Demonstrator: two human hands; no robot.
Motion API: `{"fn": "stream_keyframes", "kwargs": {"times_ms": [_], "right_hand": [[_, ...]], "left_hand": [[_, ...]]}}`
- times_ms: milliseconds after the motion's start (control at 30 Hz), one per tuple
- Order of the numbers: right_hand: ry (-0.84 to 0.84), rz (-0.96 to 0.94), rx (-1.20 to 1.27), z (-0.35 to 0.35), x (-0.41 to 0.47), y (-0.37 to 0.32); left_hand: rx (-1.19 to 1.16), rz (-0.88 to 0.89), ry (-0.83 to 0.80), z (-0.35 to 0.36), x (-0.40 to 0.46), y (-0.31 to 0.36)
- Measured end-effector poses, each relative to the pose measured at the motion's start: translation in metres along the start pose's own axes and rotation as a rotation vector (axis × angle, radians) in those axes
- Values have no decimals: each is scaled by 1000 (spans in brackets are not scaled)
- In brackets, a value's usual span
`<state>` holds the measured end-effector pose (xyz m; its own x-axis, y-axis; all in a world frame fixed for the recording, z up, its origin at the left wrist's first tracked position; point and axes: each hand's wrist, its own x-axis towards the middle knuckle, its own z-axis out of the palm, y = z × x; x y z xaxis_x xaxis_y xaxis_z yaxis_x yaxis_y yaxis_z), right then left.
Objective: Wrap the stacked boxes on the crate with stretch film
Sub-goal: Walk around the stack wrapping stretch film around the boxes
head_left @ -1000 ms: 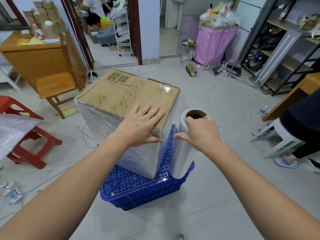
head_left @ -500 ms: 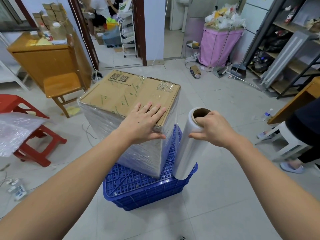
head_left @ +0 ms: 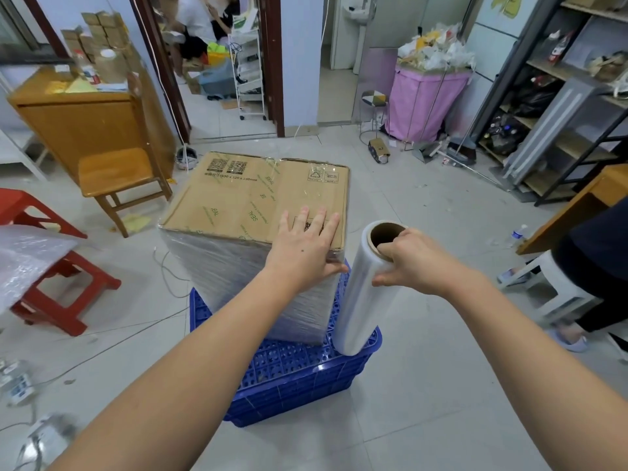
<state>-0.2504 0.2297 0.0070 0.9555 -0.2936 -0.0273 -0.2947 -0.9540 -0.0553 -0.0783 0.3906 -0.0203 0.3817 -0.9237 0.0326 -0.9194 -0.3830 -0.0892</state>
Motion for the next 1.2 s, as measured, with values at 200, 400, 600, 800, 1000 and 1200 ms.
{"fn": "stream_keyframes", "kwargs": {"times_ms": [200,400,600,800,1000,1200], "right_hand": [[100,156,-140,0,-7,-37],[152,228,-196,5,7,-53],[13,159,24,-6,0,-41],[-175,-3,26,-25,-16,-29],[-200,-23,50,-22,-33,-37],[-130,-1,7,-16,-38,-49]], "left_hand": [[-43,-6,-9,-2,3,0],[-41,138,-78,-23,14,-33],[-6,250,-64,-9,13,-54],[1,226,-61,-6,13,-52],[-6,185,-49,-6,20,-45],[-8,184,-33,-3,20,-45]]}}
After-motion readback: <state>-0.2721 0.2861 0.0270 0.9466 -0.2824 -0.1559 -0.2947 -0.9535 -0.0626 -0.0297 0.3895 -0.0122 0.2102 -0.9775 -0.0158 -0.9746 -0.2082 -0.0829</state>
